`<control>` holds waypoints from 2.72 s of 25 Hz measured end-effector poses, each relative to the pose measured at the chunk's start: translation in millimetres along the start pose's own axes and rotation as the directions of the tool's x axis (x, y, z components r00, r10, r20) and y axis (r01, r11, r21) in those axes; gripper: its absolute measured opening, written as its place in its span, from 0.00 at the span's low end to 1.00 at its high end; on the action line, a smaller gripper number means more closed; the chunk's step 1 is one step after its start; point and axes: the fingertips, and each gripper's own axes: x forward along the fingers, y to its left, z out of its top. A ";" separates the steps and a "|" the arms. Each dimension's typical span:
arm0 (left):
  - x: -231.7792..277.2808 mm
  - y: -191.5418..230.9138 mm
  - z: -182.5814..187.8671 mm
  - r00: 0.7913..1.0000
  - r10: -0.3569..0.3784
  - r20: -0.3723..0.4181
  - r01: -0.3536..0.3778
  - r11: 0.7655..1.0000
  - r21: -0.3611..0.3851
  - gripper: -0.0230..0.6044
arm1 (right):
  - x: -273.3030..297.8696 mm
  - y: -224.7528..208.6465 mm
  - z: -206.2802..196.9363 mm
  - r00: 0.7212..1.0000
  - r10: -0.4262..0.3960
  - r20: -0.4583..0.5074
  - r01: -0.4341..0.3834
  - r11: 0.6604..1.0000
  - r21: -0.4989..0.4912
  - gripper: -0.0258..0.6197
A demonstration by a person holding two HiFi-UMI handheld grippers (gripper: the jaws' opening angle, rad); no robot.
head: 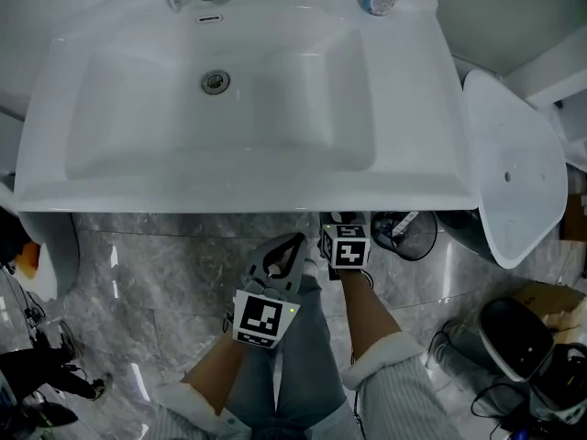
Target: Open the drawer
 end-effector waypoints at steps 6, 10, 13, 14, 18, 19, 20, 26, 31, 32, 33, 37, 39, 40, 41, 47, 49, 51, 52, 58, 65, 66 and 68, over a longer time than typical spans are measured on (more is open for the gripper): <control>0.0 -1.4 2.4 1.000 -0.002 0.007 0.002 1.000 0.008 0.06 | -1.3 1.2 2.1 1.000 0.003 0.012 -0.003 1.000 0.011 0.25; -0.7 -0.5 2.9 1.000 0.002 0.013 -0.002 1.000 0.008 0.06 | -2.9 1.5 2.0 1.000 -0.001 0.011 0.001 1.000 0.003 0.25; -0.7 -0.3 3.8 1.000 0.003 0.018 -0.003 1.000 0.007 0.06 | -3.9 0.8 3.2 1.000 -0.004 0.015 0.004 1.000 0.007 0.25; -0.8 -0.5 4.4 1.000 0.003 0.019 -0.003 1.000 0.006 0.06 | -4.7 0.7 3.0 1.000 -0.005 0.014 0.005 1.000 0.009 0.25; -1.9 -1.6 7.1 1.000 0.004 0.026 -0.004 1.000 0.004 0.06 | -8.5 0.9 2.2 1.000 -0.005 0.012 0.004 1.000 0.012 0.25; -2.3 -1.7 7.8 1.000 0.004 0.028 -0.004 1.000 0.005 0.06 | -8.8 0.8 1.9 1.000 -0.006 0.014 0.005 1.000 0.015 0.25; -2.6 -1.8 8.4 1.000 0.003 0.030 -0.003 1.000 0.006 0.06 | -9.1 0.7 1.6 1.000 -0.007 0.015 0.007 1.000 0.019 0.25; -6.5 -3.2 7.5 0.999 0.002 0.036 -0.002 1.000 -0.001 0.06 | -13.8 3.2 0.7 1.000 -0.004 0.028 0.004 1.000 0.022 0.24; -5.5 -6.8 9.3 0.999 -0.001 0.038 0.001 1.000 -0.004 0.06 | -16.8 4.0 1.6 1.000 0.006 0.019 -0.005 1.000 -0.016 0.24; -4.5 -7.4 10.2 0.999 -0.002 0.038 0.002 1.000 -0.004 0.06 | -16.6 3.7 2.4 1.000 0.009 0.018 -0.009 1.000 -0.019 0.24; -3.4 -7.9 10.7 0.999 -0.002 0.039 0.002 1.000 -0.004 0.06 | -15.8 2.9 2.6 1.000 0.012 0.017 -0.012 1.000 -0.015 0.24; -0.8 -7.8 8.9 0.999 -0.002 0.035 0.003 1.000 -0.008 0.06 | -11.1 -0.8 0.7 1.000 0.018 0.002 -0.018 1.000 0.015 0.25; -1.5 -7.4 7.1 0.999 -0.002 0.032 0.002 1.000 -0.010 0.06 | -8.3 -1.4 -0.6 1.000 0.017 -0.012 -0.016 1.000 0.027 0.26; -1.9 -7.4 6.2 1.000 -0.003 0.031 0.003 1.000 -0.009 0.06 | -6.3 -1.8 -1.0 1.000 0.016 -0.022 -0.015 0.999 0.034 0.27; -2.2 -7.2 5.4 1.000 -0.003 0.028 0.003 1.000 -0.008 0.06 | -3.9 -2.2 -1.0 0.999 0.014 -0.033 -0.013 0.999 0.041 0.27; -6.7 -0.6 1.0 1.000 0.010 0.021 -0.010 1.000 -0.010 0.06 | 7.3 -3.6 -3.5 0.998 -0.013 -0.063 0.019 0.995 0.098 0.27; -7.4 2.0 1.0 1.000 0.017 0.022 -0.016 1.000 -0.010 0.06 | 7.4 -3.7 -3.6 0.998 -0.016 -0.060 0.022 0.995 0.100 0.26; -7.4 4.8 1.5 0.999 0.023 0.024 -0.023 1.000 -0.011 0.06 | 6.4 -3.3 -2.5 0.998 -0.014 -0.063 0.020 0.995 0.096 0.26; -7.6 5.7 1.7 0.999 0.025 0.024 -0.025 1.000 -0.011 0.06 | 5.6 -2.9 -1.8 0.998 -0.014 -0.061 0.020 0.995 0.097 0.26; -10.7 3.6 0.9 0.999 0.023 0.028 -0.022 1.000 -0.012 0.06 | -0.8 0.1 -5.3 0.999 -0.014 -0.040 0.019 0.993 0.121 0.25; -8.6 4.7 3.8 0.999 0.030 0.038 -0.029 0.999 -0.023 0.06 | -11.3 2.0 -16.5 0.999 -0.023 -0.026 0.026 0.990 0.139 0.25; -8.7 5.5 4.0 0.999 0.031 0.038 -0.030 0.999 -0.021 0.06 | -11.8 2.6 -17.1 0.999 -0.023 -0.026 0.026 0.990 0.138 0.25; -9.7 6.8 3.1 0.999 0.036 0.036 -0.035 0.999 -0.023 0.06 | -14.5 3.9 -20.3 0.999 -0.023 -0.028 0.027 0.990 0.137 0.25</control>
